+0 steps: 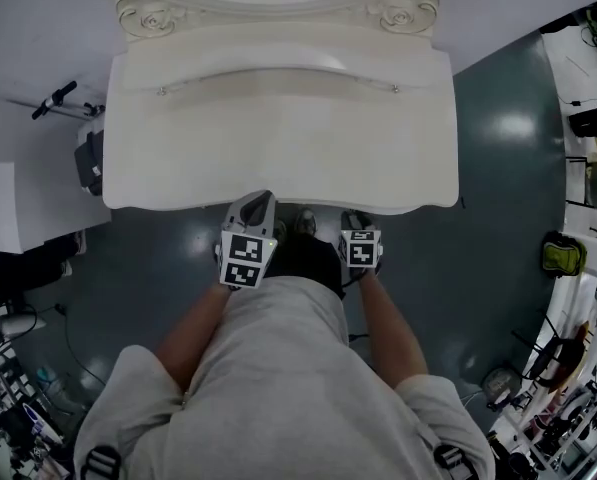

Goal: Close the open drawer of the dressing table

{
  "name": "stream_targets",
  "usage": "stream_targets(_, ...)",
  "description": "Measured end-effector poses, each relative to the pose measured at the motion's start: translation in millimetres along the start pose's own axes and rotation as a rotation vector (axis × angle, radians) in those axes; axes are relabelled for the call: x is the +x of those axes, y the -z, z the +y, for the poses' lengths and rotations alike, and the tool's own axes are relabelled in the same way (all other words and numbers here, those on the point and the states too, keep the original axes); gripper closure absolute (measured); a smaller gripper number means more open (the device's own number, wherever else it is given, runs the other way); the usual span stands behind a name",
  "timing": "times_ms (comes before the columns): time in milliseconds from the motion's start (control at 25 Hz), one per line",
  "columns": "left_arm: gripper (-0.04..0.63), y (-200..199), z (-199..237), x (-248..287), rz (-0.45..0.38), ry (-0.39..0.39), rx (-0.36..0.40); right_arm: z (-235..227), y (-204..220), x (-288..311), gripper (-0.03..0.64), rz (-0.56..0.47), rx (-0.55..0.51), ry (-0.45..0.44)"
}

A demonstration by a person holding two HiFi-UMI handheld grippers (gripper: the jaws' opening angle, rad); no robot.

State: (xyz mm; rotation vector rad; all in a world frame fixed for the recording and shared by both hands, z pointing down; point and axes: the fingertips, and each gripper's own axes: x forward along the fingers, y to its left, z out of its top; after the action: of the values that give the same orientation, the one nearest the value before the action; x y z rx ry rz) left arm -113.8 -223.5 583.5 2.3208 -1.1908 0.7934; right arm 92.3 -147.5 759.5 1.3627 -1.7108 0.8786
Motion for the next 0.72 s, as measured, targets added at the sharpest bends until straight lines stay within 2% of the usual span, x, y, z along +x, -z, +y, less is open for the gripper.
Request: stream_targets(720,0.588,-6,13,9,0.006,-0.015,-0.019,-4,-16,10,0.485,0.005,-0.015,-0.001)
